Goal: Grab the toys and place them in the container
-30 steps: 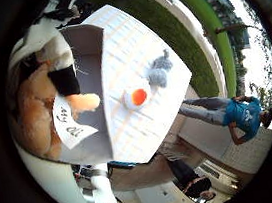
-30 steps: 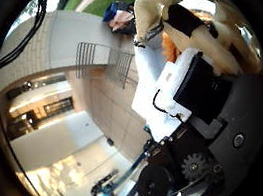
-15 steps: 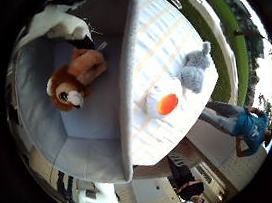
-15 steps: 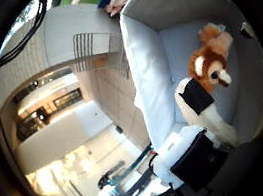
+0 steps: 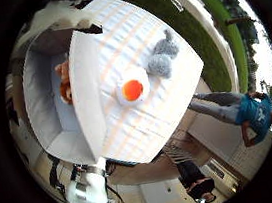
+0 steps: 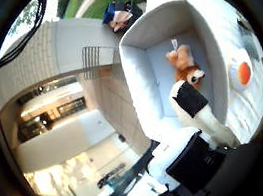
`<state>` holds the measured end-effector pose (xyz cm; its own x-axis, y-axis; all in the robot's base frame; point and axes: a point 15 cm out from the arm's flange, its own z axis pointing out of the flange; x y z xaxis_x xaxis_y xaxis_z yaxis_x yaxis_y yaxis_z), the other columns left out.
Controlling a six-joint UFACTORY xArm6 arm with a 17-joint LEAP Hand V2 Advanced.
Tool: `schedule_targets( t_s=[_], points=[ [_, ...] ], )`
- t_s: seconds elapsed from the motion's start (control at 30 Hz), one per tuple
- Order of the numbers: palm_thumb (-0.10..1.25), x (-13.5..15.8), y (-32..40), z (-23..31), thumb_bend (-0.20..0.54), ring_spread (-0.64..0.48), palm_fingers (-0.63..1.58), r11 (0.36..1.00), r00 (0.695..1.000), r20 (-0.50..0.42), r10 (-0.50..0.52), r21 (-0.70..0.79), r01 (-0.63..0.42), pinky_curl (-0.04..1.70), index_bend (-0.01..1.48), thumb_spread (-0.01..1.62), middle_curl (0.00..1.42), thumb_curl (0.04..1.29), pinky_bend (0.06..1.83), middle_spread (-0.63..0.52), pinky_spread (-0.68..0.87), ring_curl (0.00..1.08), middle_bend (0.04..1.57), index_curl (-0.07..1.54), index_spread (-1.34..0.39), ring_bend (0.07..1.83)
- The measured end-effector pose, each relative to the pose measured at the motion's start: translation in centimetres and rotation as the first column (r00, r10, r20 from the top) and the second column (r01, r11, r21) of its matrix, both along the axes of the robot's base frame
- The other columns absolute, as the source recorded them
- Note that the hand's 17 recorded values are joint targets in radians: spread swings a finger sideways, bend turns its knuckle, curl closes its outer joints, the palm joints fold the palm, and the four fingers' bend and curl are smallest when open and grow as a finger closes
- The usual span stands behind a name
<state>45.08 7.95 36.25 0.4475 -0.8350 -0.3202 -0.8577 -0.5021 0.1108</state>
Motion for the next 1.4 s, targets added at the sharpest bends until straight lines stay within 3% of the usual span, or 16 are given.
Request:
schedule_targets(
  t_s=[0.27, 0.47, 0.77, 1.2, 1.3, 1.4],
  points=[
    [0.73, 1.0, -7.2, -2.6, -0.018, 0.26, 0.05, 0.995, 0.997, -0.03, -0.074, -0.065, 0.072, 0.25, 0.17, 1.19, 0.35, 0.43, 0.75, 0.05, 0.43, 0.31, 0.18, 0.32, -0.27, 0.51],
    [0.77, 2.3, -13.1, -8.6, -0.012, 0.25, 0.05, 0.978, 0.99, -0.089, -0.109, -0.187, 0.091, 0.23, 0.17, 1.19, 0.35, 0.44, 0.69, 0.05, 0.41, 0.31, 0.18, 0.31, -0.27, 0.49],
    [0.81, 2.0, -12.0, -14.2, -0.021, 0.25, -0.01, 0.958, 0.986, -0.16, -0.047, -0.286, 0.0, 0.2, 0.16, 1.17, 0.34, 0.45, 0.6, 0.05, 0.39, 0.3, 0.18, 0.29, -0.31, 0.43],
    [0.81, 1.1, -12.3, -20.6, -0.023, 0.25, 0.03, 0.907, 0.972, -0.224, -0.067, -0.421, -0.035, 0.2, 0.17, 1.16, 0.33, 0.45, 0.54, 0.05, 0.38, 0.3, 0.18, 0.27, -0.29, 0.38],
    [0.81, 0.9, -12.6, -21.1, -0.023, 0.25, 0.15, 0.906, 0.97, -0.233, -0.071, -0.422, -0.035, 0.2, 0.17, 1.16, 0.34, 0.45, 0.53, 0.04, 0.38, 0.3, 0.2, 0.27, -0.23, 0.41],
    [0.81, 0.6, -12.6, -21.4, -0.023, 0.21, 0.58, 0.906, 0.968, -0.242, -0.071, -0.421, -0.038, 0.19, 0.17, 1.16, 0.38, 0.45, 0.57, -0.01, 0.37, 0.34, 0.32, 0.27, -0.18, 0.56]
  ],
)
